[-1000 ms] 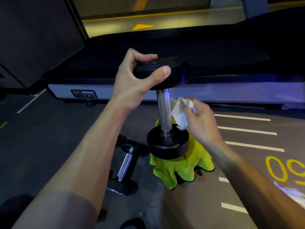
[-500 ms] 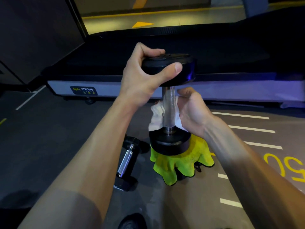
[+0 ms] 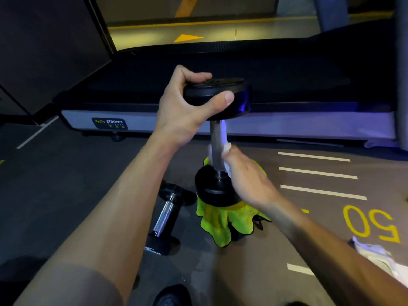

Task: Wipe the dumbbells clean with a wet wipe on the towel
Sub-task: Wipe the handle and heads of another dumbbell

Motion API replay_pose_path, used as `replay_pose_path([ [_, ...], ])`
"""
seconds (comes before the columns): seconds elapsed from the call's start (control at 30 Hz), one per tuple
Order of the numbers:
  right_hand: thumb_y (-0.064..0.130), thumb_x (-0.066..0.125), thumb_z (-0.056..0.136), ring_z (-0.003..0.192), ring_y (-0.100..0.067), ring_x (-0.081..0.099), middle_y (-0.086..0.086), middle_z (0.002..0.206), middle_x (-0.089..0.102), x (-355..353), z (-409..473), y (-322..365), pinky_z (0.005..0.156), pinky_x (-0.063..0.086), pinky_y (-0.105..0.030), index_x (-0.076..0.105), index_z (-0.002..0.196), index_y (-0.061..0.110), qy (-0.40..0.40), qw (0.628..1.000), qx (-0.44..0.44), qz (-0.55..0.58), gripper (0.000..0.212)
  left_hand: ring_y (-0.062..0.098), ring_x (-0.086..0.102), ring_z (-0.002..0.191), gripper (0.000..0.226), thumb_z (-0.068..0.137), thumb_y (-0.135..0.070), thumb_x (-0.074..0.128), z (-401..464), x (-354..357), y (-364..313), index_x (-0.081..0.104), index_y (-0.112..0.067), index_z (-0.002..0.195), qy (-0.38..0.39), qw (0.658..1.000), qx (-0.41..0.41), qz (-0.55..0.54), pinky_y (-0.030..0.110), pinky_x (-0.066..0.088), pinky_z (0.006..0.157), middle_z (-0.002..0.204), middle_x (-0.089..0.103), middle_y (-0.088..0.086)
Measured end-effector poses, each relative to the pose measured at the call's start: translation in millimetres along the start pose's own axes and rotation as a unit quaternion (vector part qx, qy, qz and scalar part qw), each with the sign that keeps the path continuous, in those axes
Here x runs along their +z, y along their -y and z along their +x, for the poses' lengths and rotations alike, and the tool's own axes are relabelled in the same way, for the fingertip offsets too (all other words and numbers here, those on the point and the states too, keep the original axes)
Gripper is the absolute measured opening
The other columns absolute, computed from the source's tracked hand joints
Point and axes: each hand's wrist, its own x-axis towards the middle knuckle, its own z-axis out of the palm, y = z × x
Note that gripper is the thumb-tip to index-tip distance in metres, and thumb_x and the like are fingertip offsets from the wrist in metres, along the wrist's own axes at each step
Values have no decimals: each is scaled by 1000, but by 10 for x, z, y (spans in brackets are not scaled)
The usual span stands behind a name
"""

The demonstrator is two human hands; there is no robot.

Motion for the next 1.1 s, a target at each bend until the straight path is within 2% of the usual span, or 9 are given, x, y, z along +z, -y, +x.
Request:
replay_pose_path([
  [0.07,37,23,111,104,-15,54,4,112,64,74,-315,-59,95,40,-36,52,129,22,0,989,-70,-127,36,8,70,115,63,67,-56,86,6,0,1,57,-18,108,-5,1000,-5,1,36,56,103,127,72,-5],
  [0.13,38,17,107,134,-22,49,-10,144,55,188,-506,-199,114,35,-35,41,150,7,9,945,-102,-311,58,8,70,114,63,66,-56,85,9,-10,2,58,-18,108,-4,1000,-10,2,36,56,103,127,72,-6],
  [0.23,30,31,102,141,-33,48,-16,146,54,251,-620,-328,120,36,-42,52,145,1,-37,891,-148,-427,56,9,69,116,59,67,-56,86,-4,-22,-5,58,-23,107,4,1000,-10,6,41,56,104,127,71,-6],
  [0.37,25,40,94,98,-30,61,-4,108,62,267,-596,-244,92,43,-35,68,111,10,-95,882,-187,-422,36,9,69,116,58,67,-53,87,-24,10,-58,57,-23,106,19,1000,-4,5,39,56,104,129,70,-4],
  [0.5,14,49,88,97,-24,57,4,111,61,237,-477,-178,79,53,-35,71,106,20,-54,911,-161,-377,28,11,69,117,59,65,-53,87,-28,60,-93,57,-23,106,25,1000,1,8,39,56,104,129,70,-3],
  [0.63,6,57,90,107,-25,58,4,117,63,334,-346,-74,80,56,-44,70,113,20,-19,933,-167,-318,30,12,69,117,61,66,-53,87,-26,83,-111,57,-20,108,28,1000,3,13,39,56,103,130,70,-3],
  [0.77,9,53,97,107,-22,57,5,107,64,365,-283,-47,77,50,-36,66,122,16,3,935,-206,-290,29,11,69,119,57,68,-52,85,-16,88,-104,57,-22,107,28,999,-1,22,40,56,105,130,70,-3],
  [0.97,31,40,106,91,-21,60,9,92,63,-25,-317,-256,78,52,-39,60,95,29,-21,937,-248,-246,23,12,69,120,58,69,-51,84,-16,-8,-39,56,-18,107,15,1000,-5,12,41,54,108,131,71,-2],
  [1.1,22,51,106,85,-1,69,17,87,77,-281,-172,-228,80,53,-26,72,86,26,-164,984,-72,-15,30,10,69,118,61,68,-53,84,-11,13,-22,56,-16,109,4,1000,-4,8,38,54,108,130,71,-3],
])
